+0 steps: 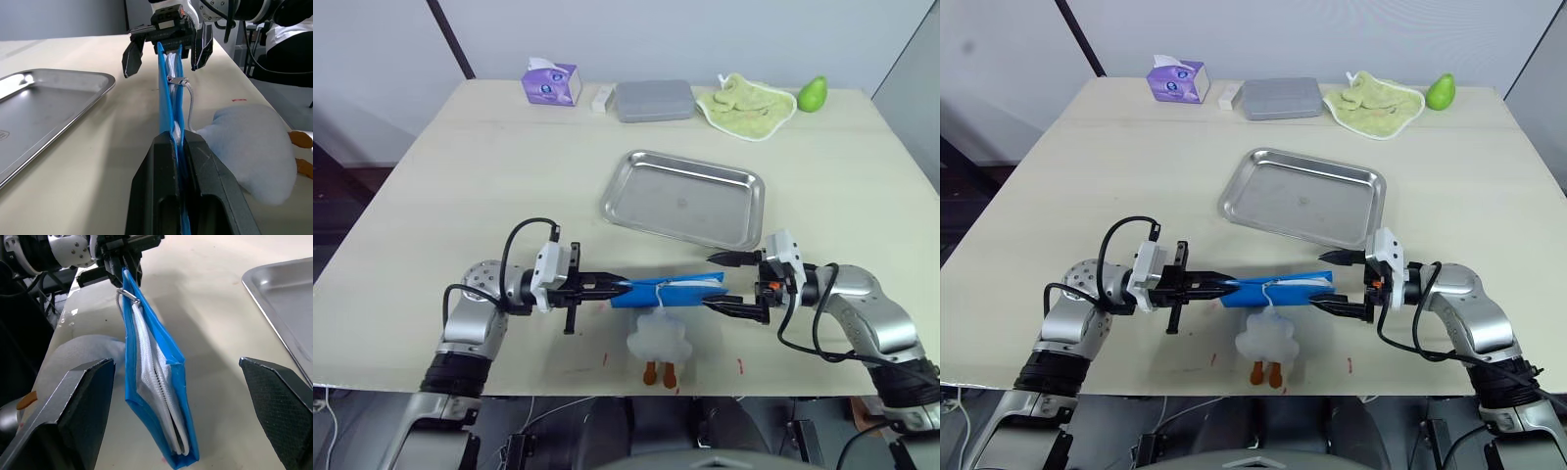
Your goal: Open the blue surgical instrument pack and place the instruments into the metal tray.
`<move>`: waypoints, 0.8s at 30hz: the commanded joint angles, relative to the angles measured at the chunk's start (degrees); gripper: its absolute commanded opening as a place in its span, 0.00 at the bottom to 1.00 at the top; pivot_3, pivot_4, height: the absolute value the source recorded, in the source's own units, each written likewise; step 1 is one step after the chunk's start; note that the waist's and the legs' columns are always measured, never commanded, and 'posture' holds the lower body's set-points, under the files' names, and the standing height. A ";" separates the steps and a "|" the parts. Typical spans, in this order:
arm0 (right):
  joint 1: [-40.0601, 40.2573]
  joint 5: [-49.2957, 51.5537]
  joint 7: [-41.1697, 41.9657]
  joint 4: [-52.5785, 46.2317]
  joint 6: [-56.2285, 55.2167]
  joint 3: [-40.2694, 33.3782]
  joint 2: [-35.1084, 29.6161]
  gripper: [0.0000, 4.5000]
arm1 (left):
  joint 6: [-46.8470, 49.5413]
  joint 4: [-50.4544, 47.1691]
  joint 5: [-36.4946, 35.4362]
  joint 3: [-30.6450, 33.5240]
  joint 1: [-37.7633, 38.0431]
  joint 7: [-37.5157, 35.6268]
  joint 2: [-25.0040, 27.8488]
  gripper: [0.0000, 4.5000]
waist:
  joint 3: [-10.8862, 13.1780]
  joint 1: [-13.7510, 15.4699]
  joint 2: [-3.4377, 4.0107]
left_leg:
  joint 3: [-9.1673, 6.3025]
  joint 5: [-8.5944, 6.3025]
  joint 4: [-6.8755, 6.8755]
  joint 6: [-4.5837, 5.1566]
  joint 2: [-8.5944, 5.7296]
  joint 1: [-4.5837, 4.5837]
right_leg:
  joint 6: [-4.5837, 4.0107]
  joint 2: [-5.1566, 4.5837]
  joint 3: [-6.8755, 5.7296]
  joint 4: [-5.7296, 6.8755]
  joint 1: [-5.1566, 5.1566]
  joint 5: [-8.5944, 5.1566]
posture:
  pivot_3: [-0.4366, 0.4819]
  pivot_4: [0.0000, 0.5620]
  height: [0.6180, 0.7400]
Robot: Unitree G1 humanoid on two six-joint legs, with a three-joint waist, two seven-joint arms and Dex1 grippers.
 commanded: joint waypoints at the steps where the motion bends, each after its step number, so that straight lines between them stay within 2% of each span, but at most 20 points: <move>1: -1.41 0.23 1.16 -1.24 -1.33 0.17 0.24 0.82 | 1.33 0.23 1.19 -0.06 -0.27 0.53 1.10 0.00 | 0.00 0.01 0.00 | 0.00 0.00 0.00 0.00 0.00 0.00 | 0.00 0.00 0.00 0.00 0.00 0.00 | 0.48 0.27 1.00; 3: -1.54 0.23 1.40 -1.39 -1.52 0.43 0.18 0.61 | 1.88 -0.20 1.14 -0.08 -0.53 0.83 1.07 0.00 | 0.00 0.04 0.00 | 0.00 0.00 0.00 0.00 0.00 -0.01 | 0.00 0.00 0.00 0.00 0.00 0.00 | 0.48 0.27 1.00; 8: -1.74 0.63 1.55 -2.03 -1.10 0.93 0.32 0.02 | 2.90 -0.25 1.13 -0.11 -1.62 1.15 0.97 0.00 | 0.00 0.04 0.00 | 0.00 0.00 0.00 0.00 0.00 -0.01 | 0.00 -0.01 0.00 0.00 0.00 0.00 | 0.48 0.27 1.00; 13: -1.64 0.00 1.91 -1.24 -1.77 1.11 0.10 0.01 | 4.47 -0.79 0.16 0.49 -1.92 1.83 0.65 0.00 | 0.00 0.07 0.00 | 0.01 0.00 0.00 -0.01 0.00 -0.01 | 0.00 -0.01 0.00 -0.01 0.00 0.00 | 0.48 0.27 1.00; 19: -1.94 -0.16 1.59 -0.97 -1.89 0.85 0.33 0.01 | 9.80 -2.55 -4.45 3.17 -1.89 2.49 0.99 0.00 | 0.01 0.10 0.00 | 0.00 0.00 0.01 -0.01 0.00 -0.02 | 0.00 -0.01 0.00 0.00 0.00 0.00 | 0.48 0.27 1.00; 20: -2.04 -0.14 1.46 -0.96 -1.86 0.69 0.36 0.00 | 11.11 -3.22 -5.30 3.52 -1.82 2.52 1.23 0.16 | 0.01 0.11 0.00 | 0.00 0.00 0.01 -0.01 0.00 -0.02 | 0.00 -0.01 0.00 0.00 0.00 0.00 | 0.48 0.27 1.00; 24: -2.57 0.04 0.93 -0.95 -1.70 -0.45 0.01 0.00 | 14.37 -5.21 -6.75 5.10 -1.90 4.07 1.76 0.50 | 0.01 0.21 0.01 | -0.01 0.00 0.02 -0.01 0.00 -0.06 | 0.01 -0.02 -0.02 -0.01 -0.02 0.00 | 0.48 0.27 1.00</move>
